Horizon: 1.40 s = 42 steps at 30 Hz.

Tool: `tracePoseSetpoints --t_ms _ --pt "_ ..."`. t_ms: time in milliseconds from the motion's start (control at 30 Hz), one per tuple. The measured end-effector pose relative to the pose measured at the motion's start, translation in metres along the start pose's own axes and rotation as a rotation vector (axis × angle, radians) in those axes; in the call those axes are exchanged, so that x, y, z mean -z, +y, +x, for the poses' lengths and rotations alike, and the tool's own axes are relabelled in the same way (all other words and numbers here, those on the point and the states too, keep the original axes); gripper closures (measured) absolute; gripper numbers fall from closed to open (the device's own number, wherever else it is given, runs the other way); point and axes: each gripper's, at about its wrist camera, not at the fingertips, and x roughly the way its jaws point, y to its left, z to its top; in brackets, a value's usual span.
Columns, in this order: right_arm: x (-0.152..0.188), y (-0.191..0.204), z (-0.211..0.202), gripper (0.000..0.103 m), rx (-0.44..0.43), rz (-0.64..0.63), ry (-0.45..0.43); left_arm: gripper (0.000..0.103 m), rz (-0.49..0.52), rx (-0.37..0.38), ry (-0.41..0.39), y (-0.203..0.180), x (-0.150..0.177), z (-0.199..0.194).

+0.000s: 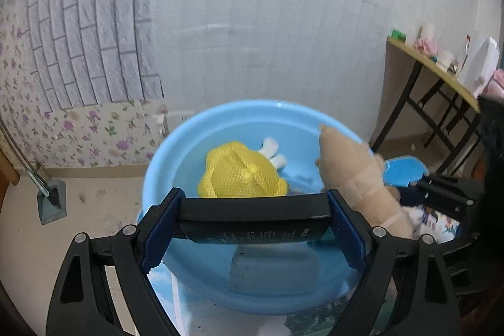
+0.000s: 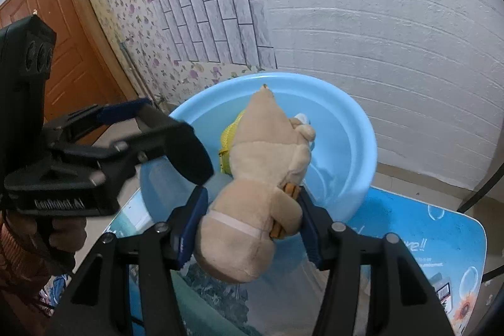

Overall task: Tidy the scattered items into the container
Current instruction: 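Carry the bottle and tan plush over the basin and lower them in, then grasp the clear toothpick bag with the left gripper while the right gripper grasps the serrated packet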

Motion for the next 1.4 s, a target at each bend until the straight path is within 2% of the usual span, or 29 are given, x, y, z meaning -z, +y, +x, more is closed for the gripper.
tracePoseSetpoints --t_ms 133,200,300,467,567,700,800,933,1100,1233,1400 --pt "0.002 0.009 0.007 0.046 0.073 -0.008 -0.018 0.014 0.038 0.009 0.050 0.000 -0.006 0.013" --pt "0.006 0.006 0.007 0.046 0.077 0.028 -0.036 0.014 0.096 -0.025 0.038 -0.007 -0.008 0.013" --pt "0.013 0.001 0.001 0.045 0.083 0.086 -0.054 0.014 0.140 -0.035 0.020 -0.018 -0.012 0.007" --pt "0.023 -0.004 -0.027 0.037 0.101 0.118 -0.105 0.014 0.084 -0.013 0.002 -0.031 -0.009 -0.015" --pt "0.027 -0.001 -0.044 0.035 0.101 0.113 -0.120 0.010 0.030 -0.006 0.002 -0.033 -0.003 -0.030" --pt "0.034 0.004 -0.065 0.035 0.096 0.098 -0.141 0.010 -0.014 -0.046 0.014 -0.040 0.008 -0.045" --pt "0.044 0.003 -0.083 0.035 0.092 0.102 -0.145 0.009 -0.051 -0.037 0.031 -0.050 0.015 -0.053" --pt "0.063 -0.009 -0.110 0.035 0.123 0.133 -0.158 0.008 -0.048 -0.068 0.007 -0.077 0.034 -0.065" --pt "0.095 -0.026 -0.131 0.034 0.167 0.168 -0.144 0.008 0.010 -0.060 0.049 -0.118 0.053 -0.060" --pt "0.119 -0.041 -0.138 0.034 0.151 0.234 -0.135 0.008 0.035 -0.015 0.066 -0.147 0.062 -0.058" --pt "0.134 -0.053 -0.141 0.034 0.149 0.265 -0.131 0.007 0.040 -0.023 0.092 -0.162 0.066 -0.054"
